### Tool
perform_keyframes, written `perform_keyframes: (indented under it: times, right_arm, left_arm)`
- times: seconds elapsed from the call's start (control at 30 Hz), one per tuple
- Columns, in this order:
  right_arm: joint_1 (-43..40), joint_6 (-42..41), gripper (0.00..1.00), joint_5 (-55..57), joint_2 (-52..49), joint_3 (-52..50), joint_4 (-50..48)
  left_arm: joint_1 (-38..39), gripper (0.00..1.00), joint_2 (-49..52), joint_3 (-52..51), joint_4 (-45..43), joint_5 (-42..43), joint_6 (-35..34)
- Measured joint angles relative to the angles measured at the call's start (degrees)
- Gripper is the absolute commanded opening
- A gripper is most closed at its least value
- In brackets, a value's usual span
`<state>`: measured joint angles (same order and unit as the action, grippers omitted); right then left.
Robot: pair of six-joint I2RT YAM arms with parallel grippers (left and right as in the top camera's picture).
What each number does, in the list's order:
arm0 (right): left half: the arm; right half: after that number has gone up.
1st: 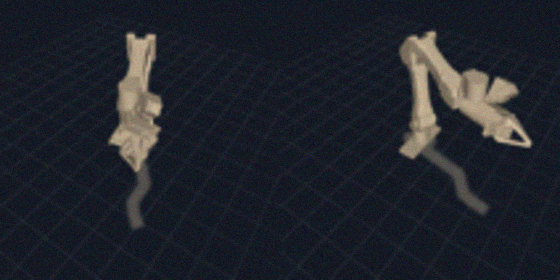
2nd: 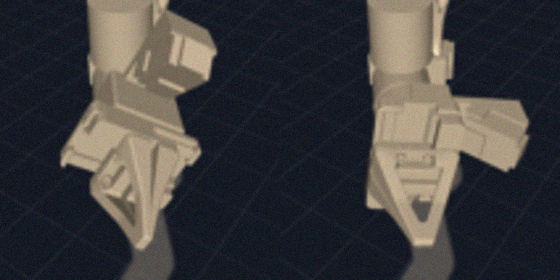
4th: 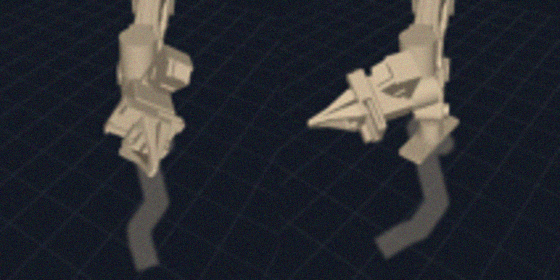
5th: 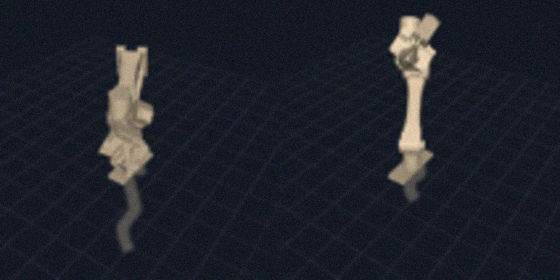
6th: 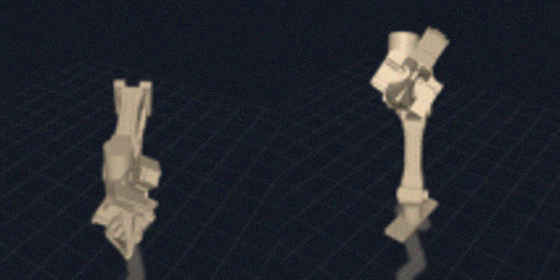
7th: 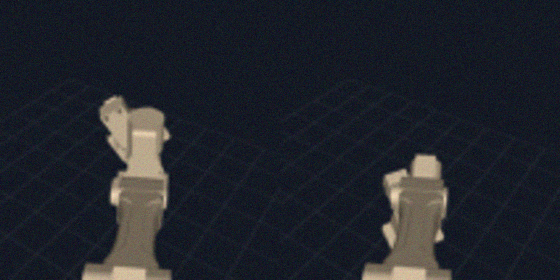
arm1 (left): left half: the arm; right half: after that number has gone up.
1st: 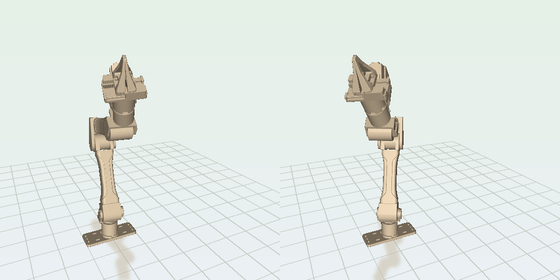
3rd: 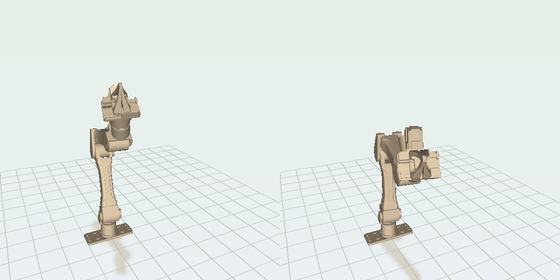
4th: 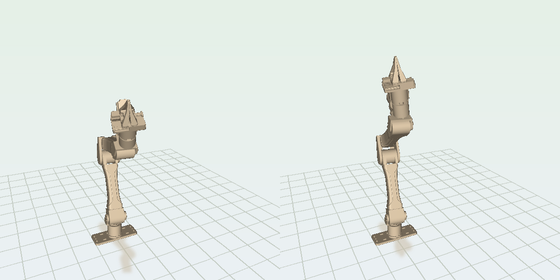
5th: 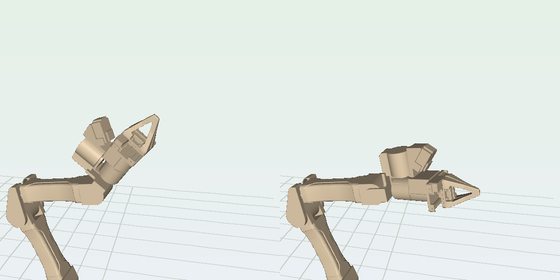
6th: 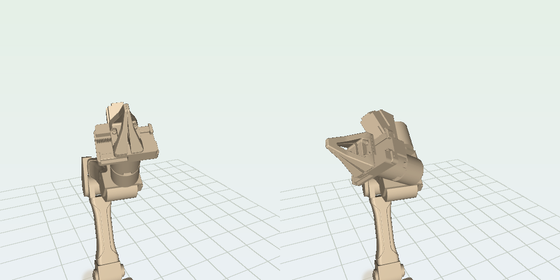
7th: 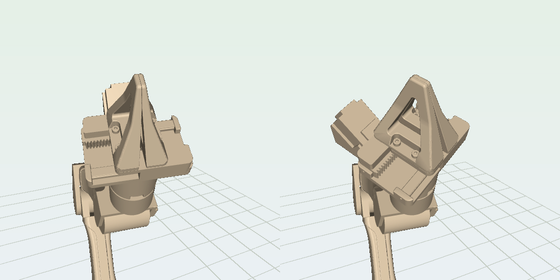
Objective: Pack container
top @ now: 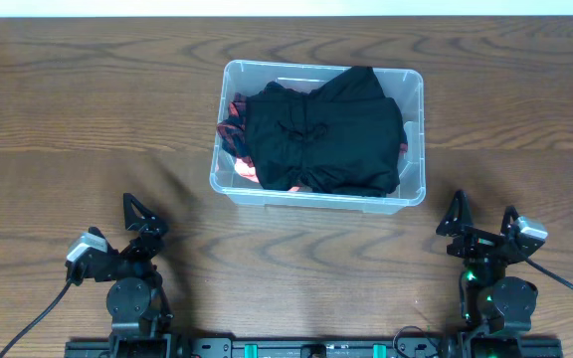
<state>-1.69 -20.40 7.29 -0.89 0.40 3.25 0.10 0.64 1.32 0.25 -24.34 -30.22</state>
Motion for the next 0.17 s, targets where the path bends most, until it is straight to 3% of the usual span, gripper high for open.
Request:
perform_keyframes:
  times: [0.17]
  right_arm:
    - [0.00, 0.00, 0.99, 0.00, 0.00, 0.00, 0.00]
  left_arm:
    - [0.00, 0.98, 0.00, 0.00, 0.02, 0.00, 0.00]
